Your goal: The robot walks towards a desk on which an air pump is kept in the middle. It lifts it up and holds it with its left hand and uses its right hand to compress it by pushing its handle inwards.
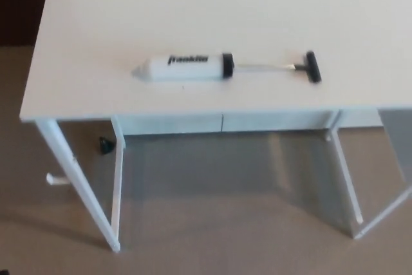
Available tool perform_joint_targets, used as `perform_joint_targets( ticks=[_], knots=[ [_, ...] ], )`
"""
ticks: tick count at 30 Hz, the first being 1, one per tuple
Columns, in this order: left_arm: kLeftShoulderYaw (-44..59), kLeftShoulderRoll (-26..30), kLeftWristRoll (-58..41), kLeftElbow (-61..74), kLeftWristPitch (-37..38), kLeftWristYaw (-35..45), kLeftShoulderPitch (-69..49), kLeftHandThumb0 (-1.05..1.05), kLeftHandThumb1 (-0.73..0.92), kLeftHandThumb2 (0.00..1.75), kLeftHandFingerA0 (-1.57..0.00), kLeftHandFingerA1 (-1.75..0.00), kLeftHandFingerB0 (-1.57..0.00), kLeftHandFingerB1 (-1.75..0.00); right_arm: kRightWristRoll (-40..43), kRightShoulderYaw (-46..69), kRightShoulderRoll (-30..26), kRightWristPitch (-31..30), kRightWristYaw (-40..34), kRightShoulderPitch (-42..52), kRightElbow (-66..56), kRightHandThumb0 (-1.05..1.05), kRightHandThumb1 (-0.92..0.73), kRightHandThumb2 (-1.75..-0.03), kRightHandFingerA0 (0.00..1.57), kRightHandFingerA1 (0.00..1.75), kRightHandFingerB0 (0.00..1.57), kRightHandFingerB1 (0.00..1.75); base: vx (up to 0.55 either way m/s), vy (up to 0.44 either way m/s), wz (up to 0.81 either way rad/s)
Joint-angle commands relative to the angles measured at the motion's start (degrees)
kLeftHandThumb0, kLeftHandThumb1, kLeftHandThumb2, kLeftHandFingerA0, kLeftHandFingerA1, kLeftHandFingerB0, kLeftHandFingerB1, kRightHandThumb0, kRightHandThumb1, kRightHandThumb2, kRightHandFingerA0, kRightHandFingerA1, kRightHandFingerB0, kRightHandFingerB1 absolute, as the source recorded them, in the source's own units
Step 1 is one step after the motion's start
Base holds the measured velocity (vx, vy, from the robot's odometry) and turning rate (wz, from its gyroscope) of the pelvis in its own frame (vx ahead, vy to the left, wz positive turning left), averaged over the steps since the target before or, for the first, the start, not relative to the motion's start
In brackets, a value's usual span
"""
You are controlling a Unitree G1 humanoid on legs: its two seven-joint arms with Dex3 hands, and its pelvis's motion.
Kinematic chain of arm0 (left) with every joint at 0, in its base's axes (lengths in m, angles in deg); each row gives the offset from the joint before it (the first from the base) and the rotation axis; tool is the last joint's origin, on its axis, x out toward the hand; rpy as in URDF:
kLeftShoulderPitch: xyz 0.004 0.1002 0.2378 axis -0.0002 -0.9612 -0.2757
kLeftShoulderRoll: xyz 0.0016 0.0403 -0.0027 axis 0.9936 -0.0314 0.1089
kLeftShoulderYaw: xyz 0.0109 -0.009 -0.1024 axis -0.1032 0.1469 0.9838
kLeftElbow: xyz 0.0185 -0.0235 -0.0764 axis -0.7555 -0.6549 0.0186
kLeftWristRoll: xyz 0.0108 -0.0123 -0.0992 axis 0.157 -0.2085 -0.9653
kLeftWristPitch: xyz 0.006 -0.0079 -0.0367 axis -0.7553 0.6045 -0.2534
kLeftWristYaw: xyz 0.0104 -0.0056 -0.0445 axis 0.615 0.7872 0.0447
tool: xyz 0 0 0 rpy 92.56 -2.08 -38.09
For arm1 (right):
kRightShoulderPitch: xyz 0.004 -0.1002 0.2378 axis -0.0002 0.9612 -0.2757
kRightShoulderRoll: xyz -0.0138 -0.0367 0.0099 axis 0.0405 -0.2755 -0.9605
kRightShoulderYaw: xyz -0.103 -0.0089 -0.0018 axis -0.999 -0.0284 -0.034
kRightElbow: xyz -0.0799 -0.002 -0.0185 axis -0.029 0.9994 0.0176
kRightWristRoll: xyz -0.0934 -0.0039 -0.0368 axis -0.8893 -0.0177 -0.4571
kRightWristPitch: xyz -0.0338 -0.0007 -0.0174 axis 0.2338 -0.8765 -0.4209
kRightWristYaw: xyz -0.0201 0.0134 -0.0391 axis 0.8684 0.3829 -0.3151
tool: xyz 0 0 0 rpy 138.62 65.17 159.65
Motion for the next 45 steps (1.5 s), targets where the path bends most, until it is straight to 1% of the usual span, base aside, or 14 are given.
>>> perform_joint_targets(
  ticks=[1,2,7,8,16,22,23,27,33,38,39,43,44,45],
  knots=[
    [0.0,0.5,-0.2,-1.3,-1.1,0.0,1.4,-0.17,0.68,0.60,-0.50,-0.45,-0.38,-0.37,0.7,0.9,-0.2,0.4,-1.2,0.4,-1.2,-0.38,-0.65,-0.58,0.81,0.50,0.56,0.42,0.38,-0.045,0.50],
    [-0.1,0.7,0.1,-1.7,-0.8,0.2,1.5,-0.17,0.69,0.60,-0.51,-0.45,-0.38,-0.37,0.8,1.0,-0.2,0.5,-0.9,0.6,-1.1,-0.36,-0.66,-0.59,0.78,0.49,0.56,0.41,0.46,-0.078,0.42],
    [-0.4,0.8,0.7,-2.7,-0.9,-0.7,2.3,-0.17,0.68,0.60,-0.54,-0.46,-0.41,-0.38,0.6,1.0,-0.2,1.4,-0.9,0.8,0.0,-0.39,-0.66,-0.58,0.81,0.49,0.58,0.42,0.51,-0.018,0.30],
    [-0.5,0.8,0.6,-2.3,-1.1,-0.5,2.2,-0.18,0.69,0.60,-0.52,-0.47,-0.40,-0.38,0.4,1.0,-0.3,1.9,-1.0,1.0,0.3,-0.43,-0.63,-0.59,0.82,0.50,0.58,0.43,0.46,-0.005,-0.04],
    [-1.3,0.7,0.9,-0.4,-1.8,-1.0,1.3,-0.19,0.68,0.60,-0.54,-0.46,-0.41,-0.38,0.5,1.3,-0.7,4.0,-0.4,0.7,3.5,-0.39,-0.66,-0.58,0.81,0.49,0.57,0.41,0.41,0.039,-0.20],
    [-1.6,1.0,0.2,0.3,-2.5,-0.5,1.4,-0.18,0.69,0.60,-0.55,-0.47,-0.41,-0.38,0.5,1.3,-0.6,3.9,-0.5,1.0,3.5,-0.39,-0.65,-0.58,0.81,0.49,0.57,0.41,0.16,0.414,-0.10],
    [-1.7,1.0,0.4,0.3,-2.5,-0.7,1.4,-0.18,0.68,0.60,-0.54,-0.46,-0.44,-0.38,0.3,1.2,-0.4,3.7,-0.8,1.5,2.5,-0.42,-0.63,-0.59,0.83,0.50,0.58,0.42,0.08,0.183,-0.01],
    [-2.1,1.3,0.7,0.8,-2.7,-0.5,1.2,-0.19,0.68,0.60,-0.53,-0.47,-0.42,-0.38,0.0,1.0,-0.4,3.9,-1.1,1.9,2.2,-0.44,-0.62,-0.59,0.83,0.50,0.58,0.42,0.04,0.077,0.09],
    [-1.9,1.3,-0.1,1.0,-3.5,0.0,1.5,-0.19,0.69,0.60,-0.52,-0.46,-0.40,-0.37,-0.3,0.8,-0.3,3.1,-1.5,2.3,0.6,-0.43,-0.62,-0.59,0.82,0.50,0.57,0.42,0.03,-0.088,0.08],
    [-2.3,1.4,0.7,0.8,-2.8,-0.4,1.4,-0.17,0.69,0.60,-0.53,-0.46,-0.39,-0.37,0.4,1.1,-0.7,4.0,-0.9,1.1,3.3,-0.37,-0.65,-0.58,0.80,0.49,0.56,0.41,-0.05,-0.328,0.02],
    [-2.2,1.4,0.6,1.1,-3.1,-0.5,1.5,-0.21,0.66,0.66,-0.49,-0.48,-0.39,-0.41,0.6,1.2,-0.6,4.1,-0.8,1.1,3.2,-0.43,-0.62,-0.58,0.81,0.50,0.57,0.42,-0.01,-0.143,0.00],
    [-2.2,1.4,0.4,1.5,-3.8,-0.5,1.8,-0.21,0.66,0.66,-0.49,-0.48,-0.39,-0.41,0.8,1.2,-0.5,4.2,-0.6,1.1,2.9,-0.43,-0.62,-0.58,0.81,0.50,0.57,0.42,0.00,-0.028,0.00],
    [-2.2,1.3,0.5,1.5,-3.8,-0.7,1.9,-0.16,0.69,0.60,-0.52,-0.46,-0.40,-0.38,0.8,1.2,-0.4,3.8,-0.8,1.2,2.3,-0.40,-0.63,-0.59,0.82,0.50,0.57,0.43,0.00,0.020,-0.08],
    [-2.2,1.4,0.6,1.4,-3.7,-0.8,2.0,-0.16,0.69,0.60,-0.53,-0.46,-0.41,-0.38,0.7,1.1,-0.4,3.4,-0.9,1.4,1.7,-0.40,-0.64,-0.59,0.81,0.49,0.58,0.42,0.00,0.000,0.00]
  ],
)
